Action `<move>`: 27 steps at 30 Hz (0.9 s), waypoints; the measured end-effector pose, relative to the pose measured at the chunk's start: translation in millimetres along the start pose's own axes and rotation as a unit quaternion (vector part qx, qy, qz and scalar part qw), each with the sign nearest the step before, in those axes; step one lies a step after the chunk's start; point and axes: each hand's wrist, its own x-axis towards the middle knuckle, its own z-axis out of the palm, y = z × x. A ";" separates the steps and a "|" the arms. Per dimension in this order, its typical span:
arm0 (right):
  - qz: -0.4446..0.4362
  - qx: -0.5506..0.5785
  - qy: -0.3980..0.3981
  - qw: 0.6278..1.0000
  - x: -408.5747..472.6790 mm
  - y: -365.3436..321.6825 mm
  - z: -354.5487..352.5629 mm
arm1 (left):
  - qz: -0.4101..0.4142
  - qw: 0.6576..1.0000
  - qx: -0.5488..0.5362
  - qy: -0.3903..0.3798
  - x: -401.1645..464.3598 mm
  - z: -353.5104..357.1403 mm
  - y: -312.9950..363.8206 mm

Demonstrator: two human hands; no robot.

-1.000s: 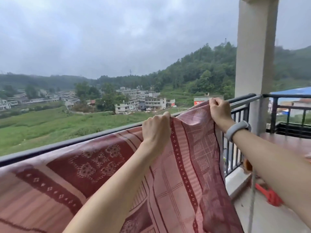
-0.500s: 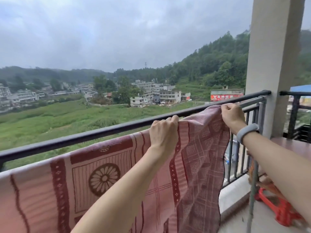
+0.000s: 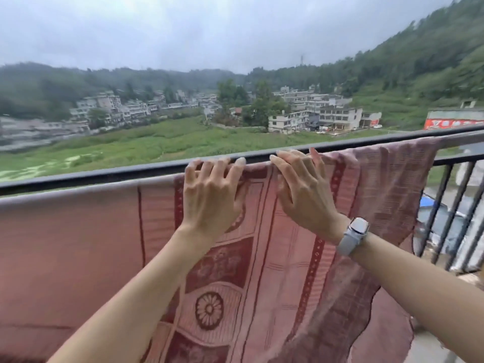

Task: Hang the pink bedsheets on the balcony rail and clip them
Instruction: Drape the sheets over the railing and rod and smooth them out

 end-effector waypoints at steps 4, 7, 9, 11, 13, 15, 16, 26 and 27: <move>0.004 0.007 -0.021 1.000 17.2 -88.5 34.8 | -0.043 0.997 0.037 -0.042 -51.1 -34.8 -91.5; 0.006 0.009 -0.032 0.999 27.8 -159.1 53.6 | -0.091 0.990 0.078 -0.080 -96.2 -73.7 -167.4; -0.026 0.021 -0.045 0.998 32.2 -215.7 67.9 | -0.132 0.982 0.098 -0.096 -127.2 -104.5 -217.9; -0.056 0.051 -0.053 0.996 32.2 -278.5 84.1 | -0.174 0.970 0.110 -0.127 -162.2 -134.1 -266.5; -0.074 0.086 -0.064 0.991 29.8 -342.9 102.0 | -0.223 0.957 0.106 -0.151 -200.5 -162.2 -310.0; -0.089 0.113 -0.079 0.986 28.6 -406.7 119.9 | -0.276 0.941 0.089 -0.174 -242.0 -187.4 -348.1; -0.099 0.123 -0.087 0.984 27.5 -437.7 128.6 | -0.297 0.933 0.087 -0.183 -263.6 -199.7 -364.8; -0.187 0.240 -0.122 0.945 64.6 -688.2 197.8 | -0.447 0.889 0.052 -0.082 -390.1 -314.9 -525.3; -0.181 0.259 -0.125 0.940 68.8 -710.7 205.7 | -0.457 0.886 0.041 -0.065 -393.9 -321.7 -540.4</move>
